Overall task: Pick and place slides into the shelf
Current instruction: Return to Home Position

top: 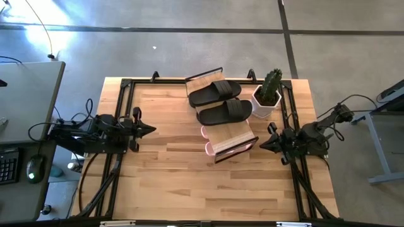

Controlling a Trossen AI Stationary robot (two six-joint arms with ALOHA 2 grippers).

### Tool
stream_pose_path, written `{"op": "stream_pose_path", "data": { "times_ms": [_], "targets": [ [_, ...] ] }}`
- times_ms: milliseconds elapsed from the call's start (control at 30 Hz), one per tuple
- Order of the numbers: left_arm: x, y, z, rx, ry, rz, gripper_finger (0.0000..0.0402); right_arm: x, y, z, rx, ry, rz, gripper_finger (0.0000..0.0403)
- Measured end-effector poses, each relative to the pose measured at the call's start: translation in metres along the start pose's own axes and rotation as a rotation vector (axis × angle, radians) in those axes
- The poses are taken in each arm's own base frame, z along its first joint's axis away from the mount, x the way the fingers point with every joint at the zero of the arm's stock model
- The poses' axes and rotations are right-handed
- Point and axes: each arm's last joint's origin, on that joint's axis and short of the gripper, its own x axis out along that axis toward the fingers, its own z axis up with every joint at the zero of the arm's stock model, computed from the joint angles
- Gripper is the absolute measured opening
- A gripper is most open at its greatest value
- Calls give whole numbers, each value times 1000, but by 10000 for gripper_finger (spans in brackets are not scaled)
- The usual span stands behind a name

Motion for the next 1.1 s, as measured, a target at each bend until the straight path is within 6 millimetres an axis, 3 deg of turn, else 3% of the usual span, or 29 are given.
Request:
{"op": "stream_pose_path", "data": {
  "times_ms": [267,1100],
  "targets": [
    [0,0,0,-3,-1,0,1,0,-2,0,4,-9,-73,0],
    [0,0,0,-5,-2,0,1,0,-2,-1,2,-1,-71,0]
  ]
}}
